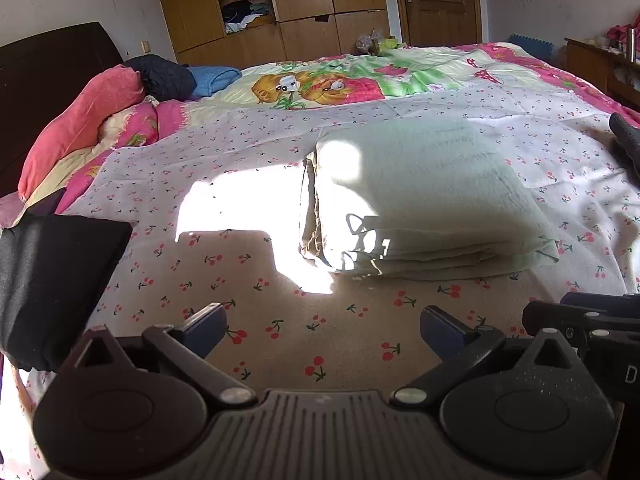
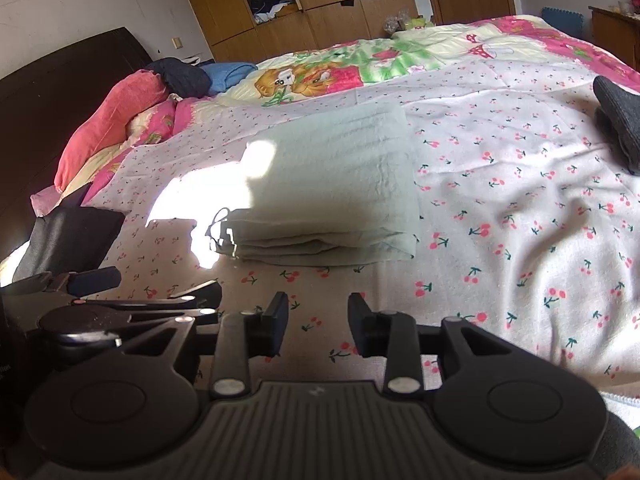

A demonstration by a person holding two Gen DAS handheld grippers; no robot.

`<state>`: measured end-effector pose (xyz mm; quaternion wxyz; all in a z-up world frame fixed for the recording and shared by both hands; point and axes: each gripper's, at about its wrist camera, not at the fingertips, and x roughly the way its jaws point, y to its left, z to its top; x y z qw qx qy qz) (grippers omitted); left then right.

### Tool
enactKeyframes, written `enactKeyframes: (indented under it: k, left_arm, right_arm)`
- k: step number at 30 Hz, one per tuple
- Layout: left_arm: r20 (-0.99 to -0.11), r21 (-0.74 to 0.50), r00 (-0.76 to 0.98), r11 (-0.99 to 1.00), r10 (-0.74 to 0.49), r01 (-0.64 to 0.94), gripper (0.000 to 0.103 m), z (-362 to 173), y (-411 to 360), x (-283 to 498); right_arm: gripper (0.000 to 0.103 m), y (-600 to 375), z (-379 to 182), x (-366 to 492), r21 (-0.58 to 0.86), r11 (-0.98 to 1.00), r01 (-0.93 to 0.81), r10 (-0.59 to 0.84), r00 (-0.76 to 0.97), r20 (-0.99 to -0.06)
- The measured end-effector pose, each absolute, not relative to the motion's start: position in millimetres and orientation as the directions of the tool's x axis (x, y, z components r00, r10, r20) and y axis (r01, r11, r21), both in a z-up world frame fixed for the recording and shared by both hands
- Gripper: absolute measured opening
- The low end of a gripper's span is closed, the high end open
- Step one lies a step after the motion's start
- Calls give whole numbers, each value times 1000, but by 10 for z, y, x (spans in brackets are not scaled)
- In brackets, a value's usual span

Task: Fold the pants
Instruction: 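Open both grippers and lift them away from the folded pants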

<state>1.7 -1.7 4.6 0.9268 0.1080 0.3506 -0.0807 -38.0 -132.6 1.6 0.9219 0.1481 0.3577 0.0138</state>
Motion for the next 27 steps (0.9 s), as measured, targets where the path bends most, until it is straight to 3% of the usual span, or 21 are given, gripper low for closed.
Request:
enactKeyframes:
  k: [27]
  left_arm:
    - [-653, 119, 751, 967, -96, 227, 103, 60, 12, -28]
  right_arm:
    - [37, -1330, -37, -346, 268, 960, 82, 128, 724, -678]
